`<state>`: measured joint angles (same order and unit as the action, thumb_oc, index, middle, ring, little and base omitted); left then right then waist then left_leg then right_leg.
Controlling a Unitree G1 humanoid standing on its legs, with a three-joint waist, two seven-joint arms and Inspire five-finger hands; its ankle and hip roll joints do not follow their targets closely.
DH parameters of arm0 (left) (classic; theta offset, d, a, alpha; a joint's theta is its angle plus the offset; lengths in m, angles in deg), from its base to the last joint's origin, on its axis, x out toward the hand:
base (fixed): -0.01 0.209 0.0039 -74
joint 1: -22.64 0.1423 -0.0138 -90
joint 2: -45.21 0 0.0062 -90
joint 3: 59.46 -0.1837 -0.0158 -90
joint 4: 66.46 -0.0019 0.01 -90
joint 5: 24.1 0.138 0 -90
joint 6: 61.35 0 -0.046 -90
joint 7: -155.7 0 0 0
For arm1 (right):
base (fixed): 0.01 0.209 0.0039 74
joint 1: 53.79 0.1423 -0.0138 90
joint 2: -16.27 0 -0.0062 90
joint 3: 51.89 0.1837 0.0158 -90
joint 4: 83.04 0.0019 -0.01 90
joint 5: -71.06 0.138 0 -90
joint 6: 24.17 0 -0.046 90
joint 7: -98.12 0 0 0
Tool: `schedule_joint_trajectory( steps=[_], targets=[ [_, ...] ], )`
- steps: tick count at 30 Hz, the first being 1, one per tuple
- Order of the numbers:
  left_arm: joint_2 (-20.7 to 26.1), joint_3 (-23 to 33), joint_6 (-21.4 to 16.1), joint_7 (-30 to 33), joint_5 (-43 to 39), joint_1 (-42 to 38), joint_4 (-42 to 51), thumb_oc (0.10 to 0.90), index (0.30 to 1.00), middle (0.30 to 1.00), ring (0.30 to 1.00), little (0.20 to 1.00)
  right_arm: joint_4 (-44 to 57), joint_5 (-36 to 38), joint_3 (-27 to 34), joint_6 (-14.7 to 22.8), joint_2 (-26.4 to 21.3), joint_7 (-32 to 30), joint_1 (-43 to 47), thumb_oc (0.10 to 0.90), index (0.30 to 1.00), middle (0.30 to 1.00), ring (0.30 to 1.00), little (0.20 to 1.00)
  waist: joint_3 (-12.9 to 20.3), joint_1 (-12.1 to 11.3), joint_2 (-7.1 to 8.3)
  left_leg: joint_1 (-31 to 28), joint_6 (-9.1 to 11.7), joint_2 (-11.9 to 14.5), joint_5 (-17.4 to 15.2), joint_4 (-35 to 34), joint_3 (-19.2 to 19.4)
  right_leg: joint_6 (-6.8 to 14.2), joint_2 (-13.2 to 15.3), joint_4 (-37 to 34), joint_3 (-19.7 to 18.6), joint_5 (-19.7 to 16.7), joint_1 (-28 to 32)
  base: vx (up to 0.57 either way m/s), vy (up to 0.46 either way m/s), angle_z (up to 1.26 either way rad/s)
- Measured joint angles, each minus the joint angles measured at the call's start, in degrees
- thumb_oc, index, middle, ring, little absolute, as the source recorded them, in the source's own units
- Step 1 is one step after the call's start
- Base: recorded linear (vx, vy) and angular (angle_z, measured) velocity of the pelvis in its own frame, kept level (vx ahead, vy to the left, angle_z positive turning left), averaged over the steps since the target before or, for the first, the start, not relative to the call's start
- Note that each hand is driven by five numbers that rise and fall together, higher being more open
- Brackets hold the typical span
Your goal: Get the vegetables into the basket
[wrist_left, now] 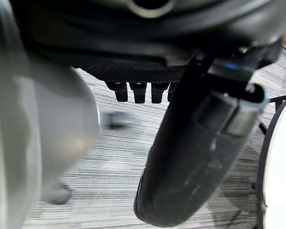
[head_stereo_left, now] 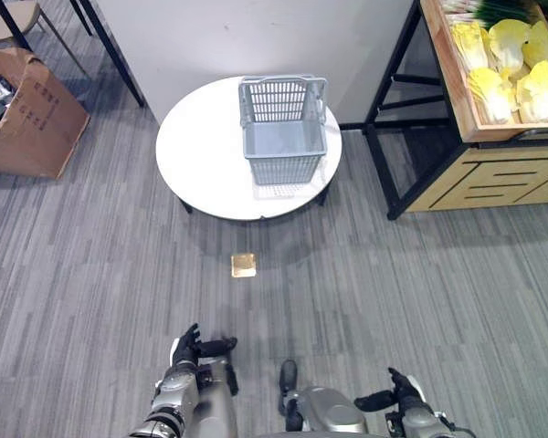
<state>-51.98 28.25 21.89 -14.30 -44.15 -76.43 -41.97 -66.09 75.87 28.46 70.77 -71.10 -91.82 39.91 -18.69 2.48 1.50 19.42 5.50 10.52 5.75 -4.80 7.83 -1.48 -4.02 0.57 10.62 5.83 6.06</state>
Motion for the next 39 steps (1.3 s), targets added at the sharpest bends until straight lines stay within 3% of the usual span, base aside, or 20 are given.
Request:
schedule_joint_trajectory(
  steps=[2,3,4,5,7,8,11,13,14,19,21,22,25,27,28,30,32,35,38,39],
  targets=[
    [-0.14,1.59,0.73,0.09,-0.2,1.51,-2.01,0.9,1.0,1.0,1.0,1.0,0.65,0.01,0.06,0.36,-0.14,-0.03,-1.78,0.9,1.0,1.0,1.0,1.0,1.09,0.15,-0.7,-0.03,-2.19,-0.75,1.25,7.07,0.74,-1.8,-0.3,-1.17,-3.61,0.38,3.67,0.44,0.334,-1.19],
    [-0.56,1.98,1.08,0.72,-0.13,3.31,-3.1,0.9,1.0,1.0,1.0,1.0,1.58,0.02,0.02,0.2,-0.65,-0.05,-3.95,0.9,1.0,1.0,1.0,1.0,3.98,0.42,-0.65,-2.62,-4.94,-4.79,3.15,9.6,1.21,-0.44,1.19,-1.93,-6.69,1.52,5.62,0.42,0.383,-1.09],
    [-1.05,2.11,1.06,0.84,0.05,3.69,-4.21,0.9,1.0,1.0,1.0,1.0,1.41,0.01,0.04,0.2,-0.94,-0.1,-4.81,0.9,1.0,1.0,1.0,1.0,4.33,1.04,-0.9,-5.29,-6.61,-6.56,3.91,7.8,3.19,1.01,1.63,-1.22,-7.69,2.4,6.44,0.3,0.277,-0.93],
    [-1.83,1.98,1.31,1.0,0.29,4.22,-5.21,0.9,1.0,1.0,1.0,1.0,1.45,0.02,0.02,0.18,-1.44,-0.07,-5.59,0.9,1.0,1.0,1.0,1.0,5.1,1.89,-2.3,-8.04,-8.93,-6.77,5.21,5.39,4.34,1.89,0.96,0.78,-7.98,2.98,6.63,0.21,0.251,-0.34],
    [-1.07,0.64,1.66,0.99,0.6,4.7,-5.32,0.9,1.0,1.0,1.0,1.0,1.87,0.03,-0.49,0.28,0.17,-0.14,-6.26,0.9,1.0,1.0,1.0,1.0,5.61,2.34,-1.19,-10.89,-11.32,-7.63,6.66,3.0,3.7,2.75,2.19,9.43,-8.28,5.67,3.74,0.22,0.265,-0.19],
    [-0.28,-0.4,1.52,0.54,0.96,4.74,-3.62,0.9,1.0,1.0,1.0,1.0,2.68,-0.08,-1.03,0.58,1.38,-0.06,-6.64,0.9,1.0,1.0,1.0,1.0,6.25,1.94,0.26,-12.11,-11.41,-8.76,4.6,2.33,3.49,2.69,5.71,18.95,-6.5,7.82,-1.35,0.19,0.2,-0.14],
    [-0.24,-0.34,1.49,0.46,0.94,2.59,-3.66,0.9,1.0,1.0,1.0,1.0,2.99,-0.51,-0.91,0.51,1.07,-0.5,-5.83,0.9,1.0,1.0,1.0,1.0,6.88,1.81,1.63,-13.45,-13.76,-11.84,1.89,2.49,3.43,4.02,12.65,23.7,-7.17,9.29,-5.47,0.15,0.138,0.15],
    [0.35,-0.34,1.28,0.46,0.95,1.88,-3.59,0.9,1.0,1.0,1.0,1.0,3.01,-0.58,-0.9,0.51,0.61,-0.62,-4.95,0.9,1.0,1.0,1.0,1.0,6.88,1.45,1.67,-13.94,-12.91,-12.34,1.52,3.03,3.36,4.26,14.77,24.5,-7.47,9.16,-7.32,0.2,0.161,0.13],
    [1.64,-0.28,1.34,0.41,0.95,1.85,-2.99,0.9,1.0,1.0,1.0,1.0,2.95,-0.77,-0.89,0.3,0.79,-0.58,-4.13,0.9,1.0,1.0,1.0,1.0,6.9,1.09,2.67,-14.79,-12.96,-12.87,-0.44,4.28,3.77,5.72,16.67,23.87,-7.3,3.92,-7.75,0.15,0.124,0.06],
    [2.99,0.28,1.96,0.63,0.93,4.2,-3.29,0.9,1.0,1.0,1.0,1.0,2.94,-2.2,-0.95,0.05,0.65,-0.49,-3.16,0.9,1.0,1.0,1.0,1.0,6.88,-0.15,3.36,-16.13,-10.45,-11.81,-4.67,5.48,6.85,6.33,17.57,27.34,-3.95,2.51,-8.32,0.14,0.085,-0.17],
    [2.85,0.2,2.62,0.53,0.92,5.63,-3.7,0.9,1.0,1.0,1.0,1.0,4.0,-2.21,-0.95,0.12,0.67,-0.49,-4.0,0.9,1.0,1.0,1.0,1.0,6.91,0.11,3.11,-18.34,-11.53,-11.23,-4.17,3.53,6.43,5.82,18.11,33.4,-2.7,1.79,-11.65,0.21,-0.023,-0.11],
    [2.6,-0.07,2.74,0.55,0.87,5.84,-3.7,0.9,1.0,1.0,1.0,1.0,4.26,-2.22,-0.95,0.18,0.65,-0.48,-4.31,0.9,1.0,1.0,1.0,1.0,7.03,0.1,3.18,-18.73,-11.75,-11.07,-4.03,2.79,6.04,5.59,18.17,31.5,-1.85,2.64,-11.84,0.18,-0.102,-0.11],
    [2.32,-0.16,2.8,0.2,0.89,5.61,-3.81,0.9,1.0,1.0,1.0,1.0,4.97,-2.66,-0.92,0.08,0.66,-0.44,-3.9,0.9,1.0,1.0,1.0,1.0,6.5,0.99,2.35,-19.06,-11.41,-9.22,-3.33,1.6,4.87,6.71,16.42,13.13,0.08,1.45,-12.18,0.19,-0.144,0.03],
    [1.84,-0.27,2.8,-0.31,0.92,5.3,-4.37,0.9,1.0,1.0,1.0,1.0,5.45,-2.66,-1.02,0.09,0.77,-0.4,-4.34,0.9,1.0,1.0,1.0,1.0,6.19,2.24,2.1,-20.08,-10.82,-8.99,-3.07,0.85,3.08,7.15,15.94,6.81,-0.08,-1.85,-12.99,0.2,-0.138,0.46],
    [0.99,-0.16,2.73,-0.5,0.95,4.55,-4.8,0.9,1.0,1.0,1.0,1.0,5.35,-2.65,-1.03,0.09,0.89,-0.34,-4.14,0.9,1.0,1.0,1.0,1.0,5.51,2.86,1.49,-21.22,-10.44,-8.54,-3.06,0.64,1.91,7.44,15.19,0.54,-1.0,-6.51,-13.79,0.18,-0.117,0.59],
    [0.45,-0.14,2.56,-0.69,0.99,4.56,-5.17,0.9,1.0,1.0,1.0,1.0,4.98,-2.65,-1.62,0.1,0.95,-0.1,-3.93,0.9,1.0,1.0,1.0,1.0,5.46,3.17,1.49,-22.33,-9.2,-8.41,-3.9,0.65,0.3,8.03,14.36,-2.45,-4.13,-10.31,-15.25,0.25,-0.197,0.54],
    [-0.31,-0.1,2.58,-0.81,1.06,5.62,-4.69,0.9,1.0,1.0,1.0,1.0,4.57,-2.65,-2.01,0.1,1.41,-0.01,-4.55,0.9,1.0,1.0,1.0,1.0,5.52,3.1,1.94,-24.07,-7.74,-8.69,-4.81,0.52,-1.18,7.52,14.05,0.46,-5.38,-11.23,-14.84,0.16,-0.265,0.75],
    [-0.84,0.13,2.4,-1.29,1.03,6.53,-4.59,0.9,1.0,1.0,1.0,1.0,4.67,-2.69,-2.04,-0.24,-1.1,0.25,-3.45,0.9,1.0,1.0,1.0,1.0,5.48,2.53,-1.55,-23.49,-6.49,-3.07,-5.67,3.9,-0.72,4.27,10.4,5.16,-2.14,-10.6,-15.2,0.08,-0.277,0.67],
    [-1.01,0.51,2.64,-1.26,0.96,6.75,-4.06,0.9,1.0,1.0,1.0,1.0,5.72,-2.66,-2.04,0.3,-2.53,0.68,-1.76,0.9,1.0,1.0,1.0,1.0,5.27,2.04,-1.73,-21.47,-4.47,-1.02,-1.89,7.68,0.12,2.13,8.69,5.99,0.0,-9.15,-14.79,0.04,-0.203,0.31],
    [-0.96,0.07,2.57,-1.25,0.98,6.26,-3.62,0.9,1.0,1.0,1.0,1.0,6.34,-2.66,-2.04,0.47,-2.61,0.71,-1.5,0.9,1.0,1.0,1.0,1.0,5.03,1.89,-1.31,-20.47,-2.0,-0.65,-0.22,9.05,-0.7,1.14,8.61,6.2,0.64,-8.23,-14.69,0.03,-0.179,0.19]
  ],
)
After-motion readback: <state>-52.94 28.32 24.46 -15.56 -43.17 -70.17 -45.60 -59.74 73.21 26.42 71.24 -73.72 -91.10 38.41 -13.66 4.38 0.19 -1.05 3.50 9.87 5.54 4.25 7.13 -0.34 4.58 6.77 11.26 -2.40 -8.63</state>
